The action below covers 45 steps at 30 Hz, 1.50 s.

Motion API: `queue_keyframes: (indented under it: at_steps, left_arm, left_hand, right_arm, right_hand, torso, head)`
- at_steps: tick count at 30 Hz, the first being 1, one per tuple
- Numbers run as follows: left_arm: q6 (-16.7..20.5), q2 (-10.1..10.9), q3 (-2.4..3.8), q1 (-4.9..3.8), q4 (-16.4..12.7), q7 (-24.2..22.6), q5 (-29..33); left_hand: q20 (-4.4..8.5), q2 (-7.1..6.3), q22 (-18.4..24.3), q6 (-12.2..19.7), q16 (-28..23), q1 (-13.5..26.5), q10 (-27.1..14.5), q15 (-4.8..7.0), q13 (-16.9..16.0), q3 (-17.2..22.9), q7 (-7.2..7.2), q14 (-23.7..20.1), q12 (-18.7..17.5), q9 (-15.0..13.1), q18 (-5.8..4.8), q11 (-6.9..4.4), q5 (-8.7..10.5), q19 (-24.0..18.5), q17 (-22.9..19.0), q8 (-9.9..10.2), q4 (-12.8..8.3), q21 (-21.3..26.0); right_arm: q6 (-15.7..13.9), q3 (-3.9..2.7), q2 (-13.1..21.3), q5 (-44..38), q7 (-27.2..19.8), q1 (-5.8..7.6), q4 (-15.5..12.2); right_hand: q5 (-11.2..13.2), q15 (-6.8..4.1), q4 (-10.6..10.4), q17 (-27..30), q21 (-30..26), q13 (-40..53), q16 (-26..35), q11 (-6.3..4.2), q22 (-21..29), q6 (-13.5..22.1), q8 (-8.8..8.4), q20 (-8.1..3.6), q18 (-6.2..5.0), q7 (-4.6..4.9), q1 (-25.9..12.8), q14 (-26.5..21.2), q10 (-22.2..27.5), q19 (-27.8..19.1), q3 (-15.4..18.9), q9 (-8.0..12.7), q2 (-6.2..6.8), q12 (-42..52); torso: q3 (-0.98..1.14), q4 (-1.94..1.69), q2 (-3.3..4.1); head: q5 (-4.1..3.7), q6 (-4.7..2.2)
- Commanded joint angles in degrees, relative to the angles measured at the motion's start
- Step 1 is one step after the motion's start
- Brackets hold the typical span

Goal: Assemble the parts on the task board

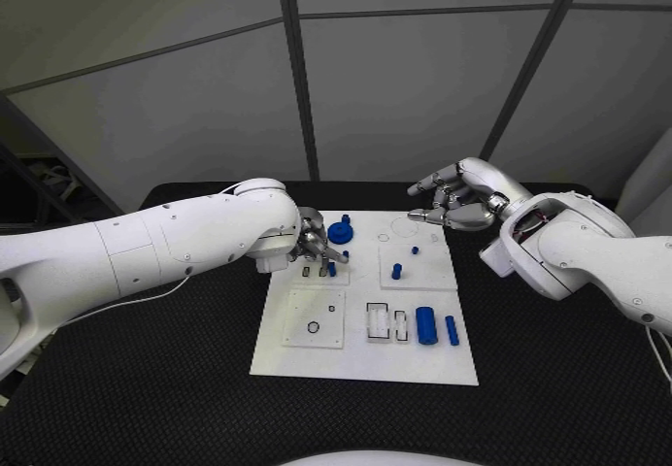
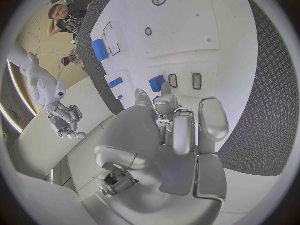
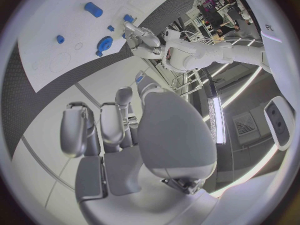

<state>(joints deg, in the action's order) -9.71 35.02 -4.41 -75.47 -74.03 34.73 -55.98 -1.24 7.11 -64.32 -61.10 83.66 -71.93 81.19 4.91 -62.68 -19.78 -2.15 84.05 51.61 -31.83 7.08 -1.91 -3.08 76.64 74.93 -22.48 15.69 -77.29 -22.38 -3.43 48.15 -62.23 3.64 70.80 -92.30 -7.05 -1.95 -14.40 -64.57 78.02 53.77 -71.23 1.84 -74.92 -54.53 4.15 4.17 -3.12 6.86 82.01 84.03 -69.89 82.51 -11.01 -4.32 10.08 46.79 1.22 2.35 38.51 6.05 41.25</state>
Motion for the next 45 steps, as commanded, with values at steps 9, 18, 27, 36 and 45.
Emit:
queue_keyframes:
  at_steps: [9, 18, 27, 36, 45]
  left_arm:
    - [-2.03, -0.39, 0.01, -0.11, 0.06, 0.87, -0.38]
    - [-2.49, -0.62, 0.01, -0.11, 0.18, 0.87, -0.39]
    - [-2.8, -0.78, 0.01, -0.11, 0.15, 0.71, -0.39]
    - [-3.13, -0.85, 0.01, -0.11, 0.14, 0.37, -0.38]
    - [-2.52, -0.54, 0.01, -0.11, -0.01, -0.59, -0.01]
  left_hand:
    - [-0.08, -0.01, -0.48, 0.14, 0.5, -2.03, 0.1, 0.26, -1.14, 1.03, 0.13, 4.32, -0.42, -1.73, -2.07, 0.02, -0.03, -0.45, 8.51, 0.44, -1.05, -0.54]
    - [-0.07, 0.19, -0.77, 0.13, 0.57, -3.13, 0.29, 0.31, -2.05, 1.68, 0.25, 4.33, -1.07, -3.32, -2.07, -0.07, -4.6, -0.53, 8.6, 0.87, -1.66, -0.64]
    - [0.01, 0.36, -0.87, 0.24, 0.56, -4.6, 0.42, 0.41, -2.67, 2.32, 0.38, 4.32, -1.88, -4.54, -2.04, -0.18, -8.63, -0.65, 8.61, 1.5, -2.52, -0.61]
    - [0.36, 1.08, -1.05, 0.58, 0.66, -10.75, 0.47, 0.78, -3.41, 4.77, 0.9, 4.35, -3.35, -5.81, -2.0, -0.66, -19.33, -0.8, 8.75, 3.08, -6.19, -0.54]
    - [0.34, 1.55, -1.41, 1.15, 0.82, -16.03, 0.75, 0.57, -3.4, 10.96, 0.36, 4.4, -5.39, -7.02, -2.07, -0.45, -21.83, -0.85, 8.96, 4.64, -9.75, -0.54]
  right_arm:
    - [0.81, -0.04, -0.34, -0.35, 0.21, 0.13, 0.25]
    - [0.82, -0.04, -0.43, -0.36, 0.24, 0.13, 0.29]
    - [0.82, -0.04, -0.48, -0.36, 0.23, 0.13, 0.36]
    - [0.82, -0.04, -0.55, -0.36, 0.23, 0.13, 0.42]
    - [0.79, -0.04, -0.6, -0.36, 0.22, 0.12, 0.49]
  right_hand:
    - [-0.42, -0.45, -0.49, -0.29, 0.12, -0.16, 0.1, 0.1, -2.29, -0.09, -0.33, -0.21, -0.23, 0.01, -0.4, 0.38, 0.31, -0.1, -0.11, 0.07, -0.3, -0.36]
    - [-0.44, -0.46, -0.49, -0.44, 0.18, -0.22, 0.0, 0.09, -2.36, -0.11, -0.32, -0.22, -0.21, 0.0, -0.35, 0.44, 0.28, -0.04, -0.18, 0.07, -0.36, -0.39]
    - [-0.44, -0.46, -0.49, -0.44, 0.18, -0.22, 0.0, 0.09, -2.36, -0.11, -0.32, -0.22, -0.21, 0.0, -0.35, 0.44, 0.28, -0.04, -0.18, 0.07, -0.36, -0.39]
    - [-0.46, -0.48, -0.5, -0.42, 0.18, -0.29, 0.04, 0.08, -2.38, -0.13, -0.32, -0.23, -0.2, 0.0, -0.31, 0.46, 0.26, -0.01, -0.23, 0.07, -0.41, -0.42]
    - [-0.48, -0.48, -0.49, -0.46, 0.19, -0.29, 0.01, 0.08, -2.39, -0.14, -0.32, -0.23, -0.2, -0.01, -0.28, 0.48, 0.22, 0.01, -0.27, 0.07, -0.43, -0.39]
  torso:
    - [-0.01, 0.0, -0.04]
    - [0.01, -0.03, -0.03]
    - [0.01, 0.08, -0.03]
    - [0.01, -0.05, -0.01]
    - [-0.01, -0.02, 0.01]
  head:
    - [-0.16, 0.26]
    - [-0.07, 0.28]
    - [0.0, 0.25]
    - [-0.1, 0.33]
    - [-0.02, 0.45]
